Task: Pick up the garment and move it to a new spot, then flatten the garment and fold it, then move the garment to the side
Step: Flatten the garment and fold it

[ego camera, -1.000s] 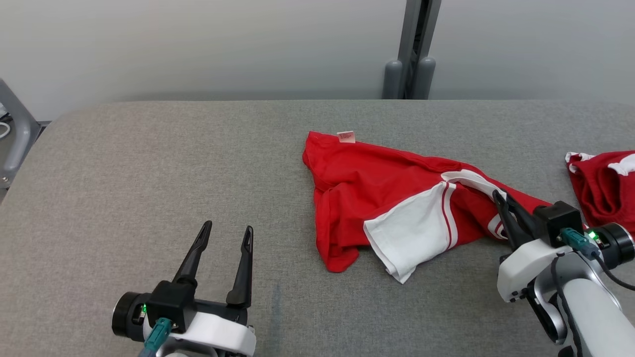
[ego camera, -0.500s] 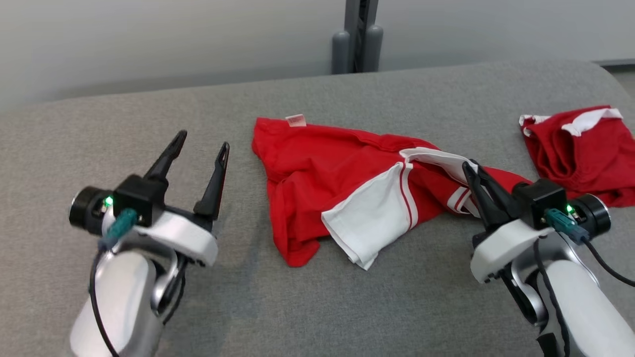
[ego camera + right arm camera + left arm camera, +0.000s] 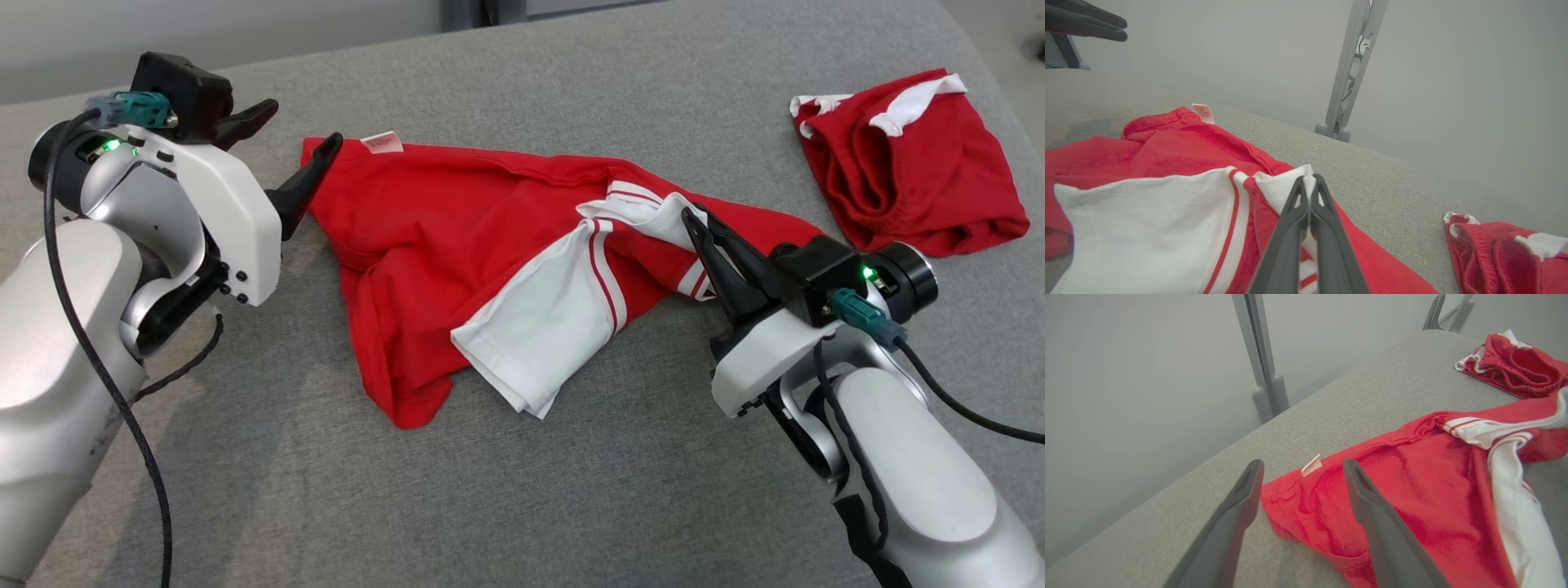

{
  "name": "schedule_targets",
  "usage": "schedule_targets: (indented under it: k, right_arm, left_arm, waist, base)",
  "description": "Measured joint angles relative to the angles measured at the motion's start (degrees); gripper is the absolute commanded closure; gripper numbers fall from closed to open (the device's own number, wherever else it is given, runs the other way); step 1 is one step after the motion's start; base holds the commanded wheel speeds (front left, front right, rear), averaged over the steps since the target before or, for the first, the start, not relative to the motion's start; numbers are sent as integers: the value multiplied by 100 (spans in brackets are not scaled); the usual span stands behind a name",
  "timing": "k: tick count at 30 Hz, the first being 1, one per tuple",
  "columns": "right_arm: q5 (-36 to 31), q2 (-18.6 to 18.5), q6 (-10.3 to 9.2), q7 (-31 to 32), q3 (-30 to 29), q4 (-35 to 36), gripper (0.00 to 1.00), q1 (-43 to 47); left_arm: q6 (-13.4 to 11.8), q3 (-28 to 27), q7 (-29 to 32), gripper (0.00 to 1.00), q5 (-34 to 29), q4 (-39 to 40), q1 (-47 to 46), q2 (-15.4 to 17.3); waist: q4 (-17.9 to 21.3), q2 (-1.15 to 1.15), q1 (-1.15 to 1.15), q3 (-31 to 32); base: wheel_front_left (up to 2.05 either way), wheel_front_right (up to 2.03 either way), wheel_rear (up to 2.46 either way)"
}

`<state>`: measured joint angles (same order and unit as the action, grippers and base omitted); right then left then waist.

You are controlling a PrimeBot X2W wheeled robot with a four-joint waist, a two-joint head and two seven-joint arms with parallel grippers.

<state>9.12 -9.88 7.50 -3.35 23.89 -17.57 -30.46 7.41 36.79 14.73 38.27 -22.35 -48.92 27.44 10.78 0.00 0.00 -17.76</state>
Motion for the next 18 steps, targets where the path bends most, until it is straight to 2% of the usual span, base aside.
schedule_targets:
  k: [5,6,7,13,18]
  right_arm:
    - [52,80,0,-125,204,-151,100,-238]
    - [57,116,0,-169,259,-194,100,-311]
    - [57,116,0,-169,259,-194,100,-311]
    - [104,190,0,-260,332,-275,100,-528]
    - [123,235,0,-325,401,-271,100,-677]
  left_arm:
    - [1,955,369,0,576,-21,-587,528]
    - [1,1315,402,0,649,-92,-828,705]
    - [1,1315,402,0,649,-92,-828,705]
    - [1,2265,287,0,675,-511,-1570,946]
    - [1,2896,159,0,840,-823,-2087,1006]
  waist:
    - [188,0,0,-280]
    - [240,0,0,-378]
    - [240,0,0,-378]
    - [354,0,0,-656]
    - [466,0,0,-871]
  base:
    - [0,0,0]
    - [0,0,0]
    - [0,0,0]
    - [0,0,0]
    - [0,0,0]
